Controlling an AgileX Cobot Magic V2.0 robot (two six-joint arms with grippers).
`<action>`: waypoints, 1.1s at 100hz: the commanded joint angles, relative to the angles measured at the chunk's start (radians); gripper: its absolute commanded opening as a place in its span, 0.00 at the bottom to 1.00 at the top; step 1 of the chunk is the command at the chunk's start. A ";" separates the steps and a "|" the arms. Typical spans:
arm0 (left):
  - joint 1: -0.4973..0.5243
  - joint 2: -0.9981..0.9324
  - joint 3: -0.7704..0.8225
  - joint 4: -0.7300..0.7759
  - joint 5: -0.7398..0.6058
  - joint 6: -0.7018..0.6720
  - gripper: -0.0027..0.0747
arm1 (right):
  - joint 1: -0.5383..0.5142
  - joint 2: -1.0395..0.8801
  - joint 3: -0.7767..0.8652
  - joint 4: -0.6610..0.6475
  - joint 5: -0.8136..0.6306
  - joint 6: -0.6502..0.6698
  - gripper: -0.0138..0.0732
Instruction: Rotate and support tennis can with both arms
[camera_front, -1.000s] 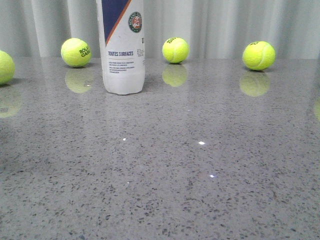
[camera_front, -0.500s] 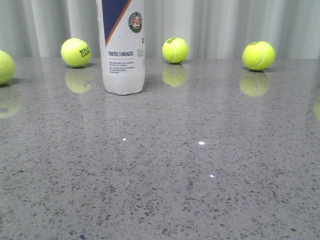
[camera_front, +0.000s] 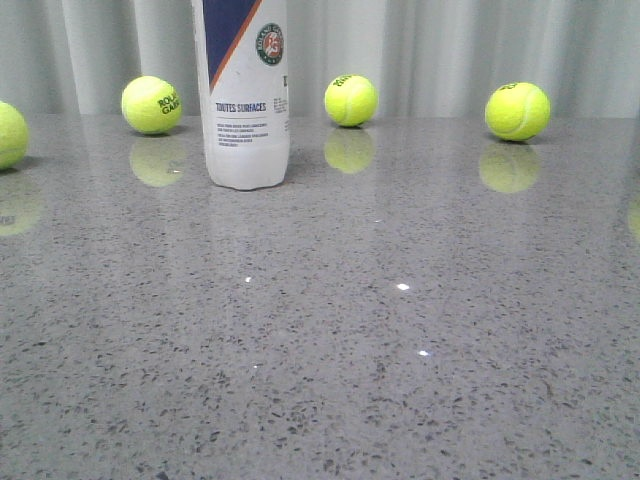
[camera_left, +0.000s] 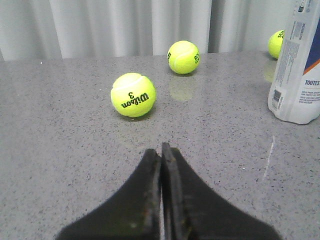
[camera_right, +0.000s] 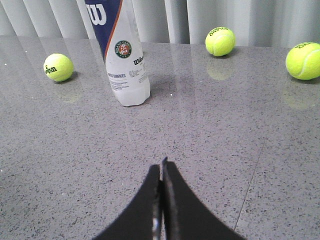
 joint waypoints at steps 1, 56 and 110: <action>0.031 -0.034 0.023 0.017 -0.111 -0.037 0.01 | -0.005 0.007 -0.025 -0.006 -0.072 -0.003 0.10; 0.113 -0.345 0.302 -0.020 -0.127 -0.037 0.01 | -0.005 0.008 -0.025 -0.006 -0.067 -0.003 0.10; 0.111 -0.345 0.302 -0.020 -0.124 -0.035 0.01 | -0.005 0.008 -0.025 -0.006 -0.069 -0.003 0.10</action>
